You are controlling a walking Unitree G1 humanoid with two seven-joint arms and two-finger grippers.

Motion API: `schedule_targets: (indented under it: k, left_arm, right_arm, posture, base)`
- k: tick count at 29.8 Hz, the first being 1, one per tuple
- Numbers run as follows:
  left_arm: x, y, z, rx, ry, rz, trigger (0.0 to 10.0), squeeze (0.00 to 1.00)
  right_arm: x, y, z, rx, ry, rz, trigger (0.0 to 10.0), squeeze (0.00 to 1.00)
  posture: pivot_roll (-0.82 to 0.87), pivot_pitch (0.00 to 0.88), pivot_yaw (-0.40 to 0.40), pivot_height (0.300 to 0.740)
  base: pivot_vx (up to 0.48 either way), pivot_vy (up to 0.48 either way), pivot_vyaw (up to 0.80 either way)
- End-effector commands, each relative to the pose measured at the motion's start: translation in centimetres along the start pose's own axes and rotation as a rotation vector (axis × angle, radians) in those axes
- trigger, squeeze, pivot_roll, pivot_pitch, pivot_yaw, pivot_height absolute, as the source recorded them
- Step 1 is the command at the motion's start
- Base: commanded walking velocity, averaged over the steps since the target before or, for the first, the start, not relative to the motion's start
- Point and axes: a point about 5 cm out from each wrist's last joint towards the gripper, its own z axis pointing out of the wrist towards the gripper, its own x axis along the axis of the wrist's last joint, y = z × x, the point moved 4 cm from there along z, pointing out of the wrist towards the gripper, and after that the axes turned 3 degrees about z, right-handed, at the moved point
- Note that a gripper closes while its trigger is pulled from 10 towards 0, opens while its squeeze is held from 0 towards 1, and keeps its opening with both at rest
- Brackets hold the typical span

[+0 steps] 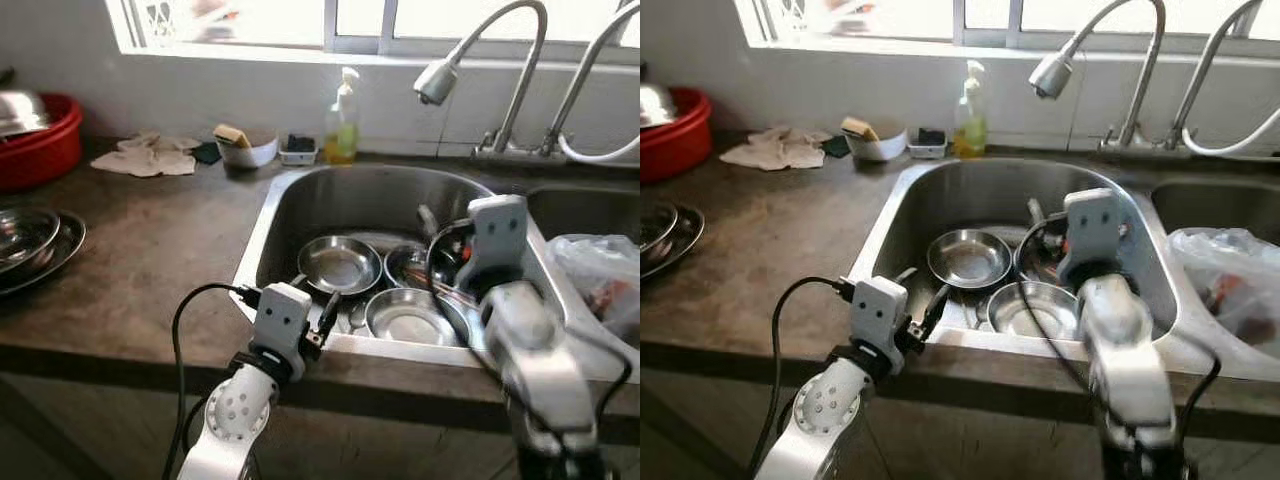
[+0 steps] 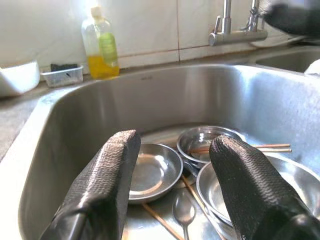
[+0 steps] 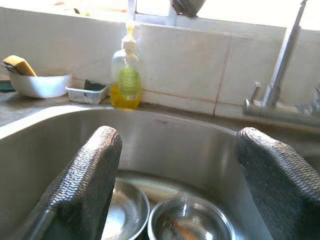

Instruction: Kitchen organization

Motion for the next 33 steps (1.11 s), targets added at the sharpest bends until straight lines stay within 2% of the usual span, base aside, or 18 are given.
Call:
schedule_targets:
  k: [1, 5, 10, 16, 33]
  left_arm:
    - [0.4, -0.1, 0.1, 0.004, 0.014, 0.014, 10.0, 0.00]
    - [0.5, -0.3, 0.1, 0.012, 0.018, 0.014, 10.0, 0.00]
    - [0.5, -0.3, 0.0, 0.009, 0.021, 0.016, 10.0, 0.00]
    - [0.6, -0.3, 0.1, 0.006, 0.027, 0.015, 10.0, 0.00]
    - [0.4, -0.2, -0.1, 0.008, 0.018, 0.018, 10.0, 0.00]
  right_arm:
    - [1.5, 0.0, -0.8, -0.026, 0.084, -0.010, 10.0, 0.00]
    - [1.1, -0.3, -2.5, -0.062, 0.078, 0.004, 10.0, 0.00]
    - [0.6, -0.9, -3.2, -0.061, 0.058, 0.035, 10.0, 0.00]
    - [0.8, -1.1, -3.1, -0.073, 0.068, 0.033, 10.0, 0.00]
    - [0.4, -1.6, -2.7, -0.078, 0.056, 0.035, 10.0, 0.00]
  posture:
    - [0.02, 0.000, -0.021, 0.740]
    - [0.02, 0.000, -0.018, 0.740]
    - [0.01, 0.000, -0.016, 0.740]
    - [0.01, 0.000, -0.017, 0.740]
    - [0.01, 0.004, -0.016, 0.740]
  base:
    - [0.000, 0.000, 0.00]
    - [0.000, 0.000, 0.00]
    - [0.000, 0.000, 0.00]
    - [0.000, 0.000, 0.00]
    - [-0.308, 0.000, 0.00]
